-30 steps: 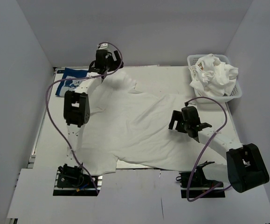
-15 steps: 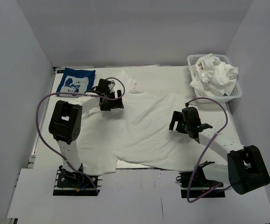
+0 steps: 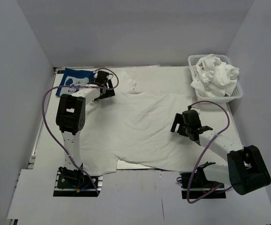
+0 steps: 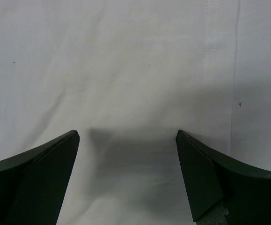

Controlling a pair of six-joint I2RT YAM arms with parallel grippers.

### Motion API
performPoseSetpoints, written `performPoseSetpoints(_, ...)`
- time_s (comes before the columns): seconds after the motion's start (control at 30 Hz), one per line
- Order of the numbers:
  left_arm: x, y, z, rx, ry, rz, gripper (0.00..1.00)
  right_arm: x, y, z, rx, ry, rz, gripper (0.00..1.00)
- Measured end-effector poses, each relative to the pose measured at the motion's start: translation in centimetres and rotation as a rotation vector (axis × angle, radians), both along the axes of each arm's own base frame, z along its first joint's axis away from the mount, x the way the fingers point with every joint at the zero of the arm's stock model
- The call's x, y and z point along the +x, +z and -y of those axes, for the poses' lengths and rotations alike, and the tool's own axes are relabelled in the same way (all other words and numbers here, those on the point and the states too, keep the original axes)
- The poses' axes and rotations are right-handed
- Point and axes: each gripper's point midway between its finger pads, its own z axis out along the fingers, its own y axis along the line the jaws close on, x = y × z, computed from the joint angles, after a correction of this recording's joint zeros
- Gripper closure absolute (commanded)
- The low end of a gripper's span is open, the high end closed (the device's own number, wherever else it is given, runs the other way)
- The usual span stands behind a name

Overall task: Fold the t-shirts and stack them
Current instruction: Flatten out the tshirt

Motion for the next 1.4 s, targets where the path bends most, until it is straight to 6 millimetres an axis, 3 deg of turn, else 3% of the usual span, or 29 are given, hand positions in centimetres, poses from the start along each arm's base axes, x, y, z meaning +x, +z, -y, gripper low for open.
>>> performPoseSetpoints(0.13,4.1,0.6,-2.9,0.041,0.101,0.065,0.01,0.2,-0.1,0.2,-0.004,-0.026,0.004,0.1)
performPoseSetpoints(0.23,6.6,2.3,-4.7,0.052,0.152,0.123,0.01,0.4,-0.1,0.4,-0.009,-0.042,0.008,0.1)
performPoseSetpoints(0.33,9.3,5.5,-6.5,0.071,0.208,0.2,0.01,0.5,0.0,0.5,-0.009,-0.054,0.006,0.1)
performPoseSetpoints(0.43,10.6,8.7,-7.3,0.082,0.239,0.263,0.01,0.3,0.0,0.6,-0.014,-0.057,-0.004,0.1)
performPoseSetpoints(0.57,9.5,11.2,-6.2,0.069,0.182,0.29,0.01,-0.1,0.8,0.3,-0.005,-0.029,-0.017,0.1)
performPoseSetpoints(0.67,6.3,12.6,-3.6,-0.017,0.086,0.303,0.01,0.7,2.9,-0.4,0.022,-0.009,0.026,0.1)
performPoseSetpoints(0.8,1.3,13.4,-0.9,-0.132,-0.013,0.313,0.01,3.4,7.1,-1.4,0.045,-0.003,0.104,0.1)
performPoseSetpoints(0.9,-0.1,12.7,0.4,-0.175,-0.045,0.298,0.01,6.5,9.5,-2.0,0.025,0.0,0.146,0.1)
performPoseSetpoints(1.0,-0.2,10.4,0.5,-0.173,-0.04,0.249,0.01,9.4,9.4,-2.5,-0.017,-0.008,0.126,0.1)
performPoseSetpoints(1.23,0.1,3.6,-0.1,-0.114,-0.007,0.086,0.01,14.3,4.2,-2.9,-0.151,-0.022,-0.055,0.1)
performPoseSetpoints(1.4,-0.2,0.7,0.1,-0.088,-0.021,0.007,0.01,15.4,-0.6,-2.8,-0.197,-0.039,-0.205,0.1)
